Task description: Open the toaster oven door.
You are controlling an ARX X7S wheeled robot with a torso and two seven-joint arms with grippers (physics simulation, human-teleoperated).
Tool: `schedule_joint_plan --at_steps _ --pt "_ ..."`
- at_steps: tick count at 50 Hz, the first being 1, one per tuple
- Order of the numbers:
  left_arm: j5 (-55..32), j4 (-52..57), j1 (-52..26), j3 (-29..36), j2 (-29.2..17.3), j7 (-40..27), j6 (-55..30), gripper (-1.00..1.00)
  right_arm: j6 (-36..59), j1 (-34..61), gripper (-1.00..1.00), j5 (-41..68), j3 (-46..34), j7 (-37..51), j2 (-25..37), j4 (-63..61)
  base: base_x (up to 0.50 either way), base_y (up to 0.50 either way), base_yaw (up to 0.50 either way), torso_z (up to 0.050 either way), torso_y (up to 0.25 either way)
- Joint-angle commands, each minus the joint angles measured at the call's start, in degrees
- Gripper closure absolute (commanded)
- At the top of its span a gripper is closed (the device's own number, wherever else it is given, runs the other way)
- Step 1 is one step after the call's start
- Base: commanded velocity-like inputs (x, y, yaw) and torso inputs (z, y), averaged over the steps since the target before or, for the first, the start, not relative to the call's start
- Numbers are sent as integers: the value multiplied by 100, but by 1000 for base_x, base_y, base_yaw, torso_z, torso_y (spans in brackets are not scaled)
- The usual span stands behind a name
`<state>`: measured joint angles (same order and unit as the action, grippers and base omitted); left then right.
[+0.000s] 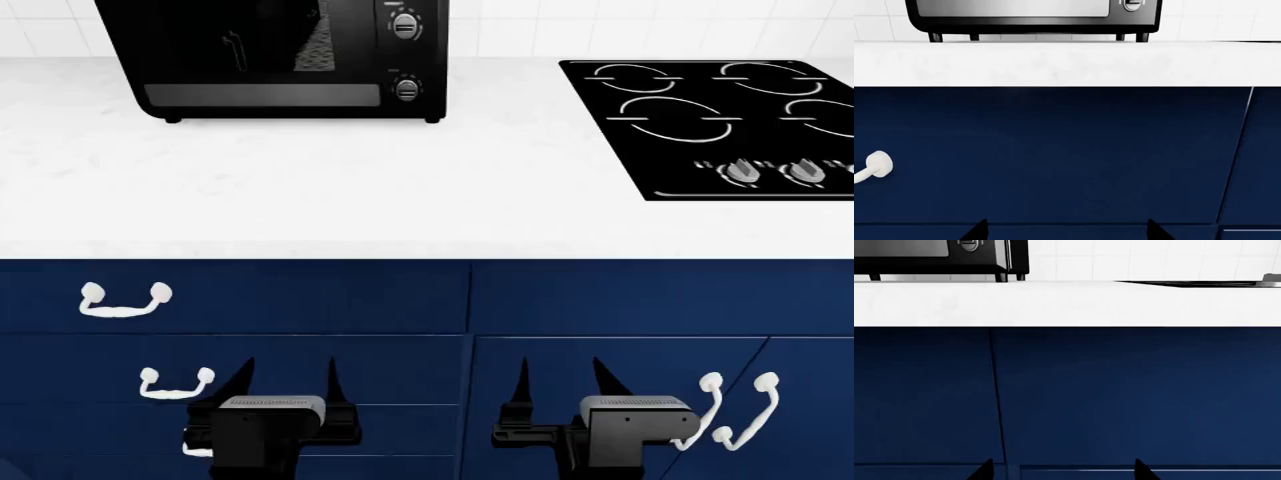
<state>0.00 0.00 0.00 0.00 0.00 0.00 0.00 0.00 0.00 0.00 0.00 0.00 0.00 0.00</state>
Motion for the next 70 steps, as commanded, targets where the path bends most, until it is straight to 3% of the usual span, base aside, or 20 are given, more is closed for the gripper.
schedule_joint_plan --at_steps 1,11,23,33,45,55,63,70 --pt "-94 39 6 120 -91 -88 -30 -100 7 2 -100 94 -104 112 91 9 0 0 0 0 0" --pt "-340 184 75 371 -265 -154 13 -100 38 -24 -100 243 -317 302 263 47 0 0 0 0 0" --pt "-519 471 106 498 -416 -215 -144 -100 183 -18 -100 352 -438 422 401 -116 0 0 0 49 0" --pt "-619 1340 -77 573 -630 -285 -976 -100 762 261 -100 475 -389 507 611 -698 0 0 0 50 0" --pt "-902 2418 -955 625 -895 -255 -2506 -100 1671 1075 -100 576 -367 469 922 -1236 0 0 0 50 0" --pt "-1449 2987 -2459 243 -1129 -272 -4351 -100 3087 2588 -100 814 -143 311 1349 -1488 0 0 0 37 0" --pt "-1638 2811 -3312 -112 -1193 -404 -4955 -100 3356 3141 -100 905 -242 207 1353 -1191 0 0 0 0 0" --pt "-1698 2959 -3346 -138 -1268 -411 -5079 -100 3480 3171 -100 976 -277 192 1332 -1201 0 -115 0 0 0"
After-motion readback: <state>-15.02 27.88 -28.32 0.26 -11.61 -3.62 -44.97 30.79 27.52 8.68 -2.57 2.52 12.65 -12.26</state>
